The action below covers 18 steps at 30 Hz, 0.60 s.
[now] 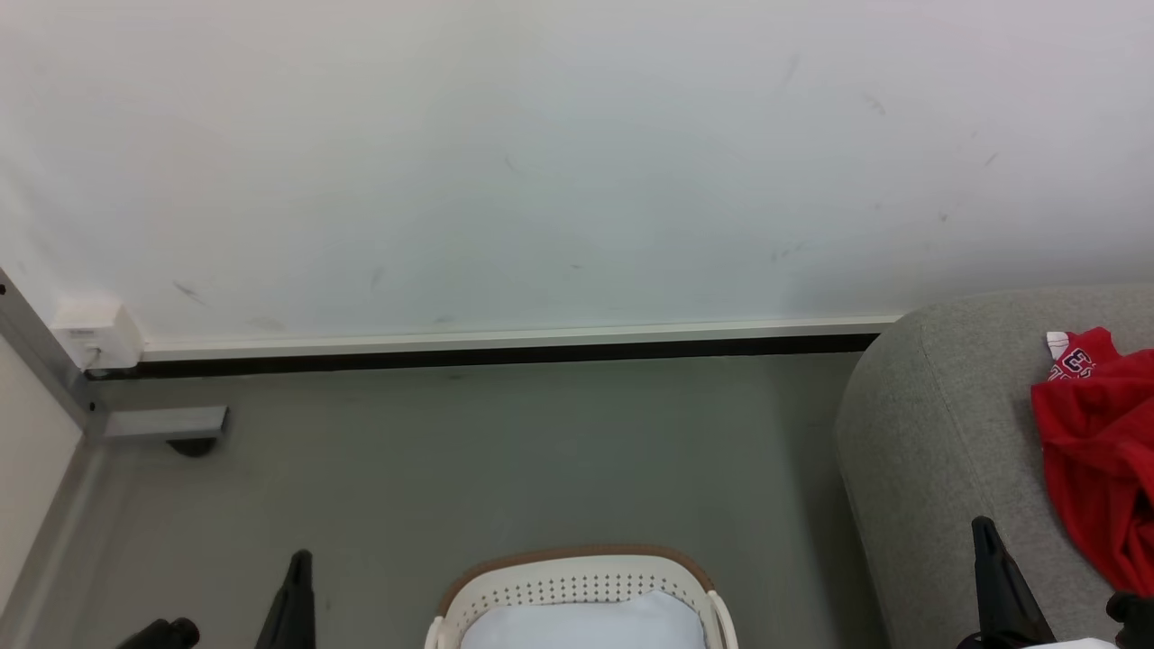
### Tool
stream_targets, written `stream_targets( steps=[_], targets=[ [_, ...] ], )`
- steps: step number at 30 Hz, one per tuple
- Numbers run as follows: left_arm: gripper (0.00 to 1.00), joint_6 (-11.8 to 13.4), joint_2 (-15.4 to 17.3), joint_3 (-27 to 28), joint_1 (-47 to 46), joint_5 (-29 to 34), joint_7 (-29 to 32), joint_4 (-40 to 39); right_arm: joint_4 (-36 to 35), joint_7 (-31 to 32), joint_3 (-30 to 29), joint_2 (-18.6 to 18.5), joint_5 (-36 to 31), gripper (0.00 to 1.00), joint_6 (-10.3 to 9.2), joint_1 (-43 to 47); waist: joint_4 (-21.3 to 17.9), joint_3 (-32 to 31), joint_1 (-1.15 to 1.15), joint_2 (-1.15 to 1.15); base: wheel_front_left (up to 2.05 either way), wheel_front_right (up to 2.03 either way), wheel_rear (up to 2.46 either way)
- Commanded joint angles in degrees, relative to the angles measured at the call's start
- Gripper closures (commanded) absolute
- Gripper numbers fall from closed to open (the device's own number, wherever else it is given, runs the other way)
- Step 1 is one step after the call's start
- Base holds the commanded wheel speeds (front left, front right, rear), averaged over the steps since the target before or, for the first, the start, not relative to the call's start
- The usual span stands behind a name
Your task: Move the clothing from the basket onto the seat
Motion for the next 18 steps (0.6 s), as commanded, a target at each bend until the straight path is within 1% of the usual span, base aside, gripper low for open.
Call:
stream_targets(
  steps=[1, 10, 18],
  targets=[
    [1.0, -0.34, 0.13, 0.43, -1.71, -2.52, 0.53, -1.08, -0.67, 0.49, -0.65, -0.04, 2.3, 1.0, -0.03, -1.57, 0.03, 0.03, 0.0, 0.0, 0.0, 0.0, 0.0],
    [1.0, -0.49, 0.0, 1.1, -2.34, -9.61, 2.47, -1.25, -0.61, 2.37, -1.7, 0.07, 9.22, 1.0, -0.04, -2.23, 0.16, 0.2, 0.0, 0.0, 0.0, 0.0, 0.0],
    [1.0, -0.6, -0.07, 1.53, -2.78, -14.56, 3.87, -1.36, -0.56, 3.75, -2.48, 0.18, 14.17, 1.0, -0.05, -2.54, 0.26, 0.34, 0.0, 0.0, 0.0, 0.0, 0.0]
  ],
)
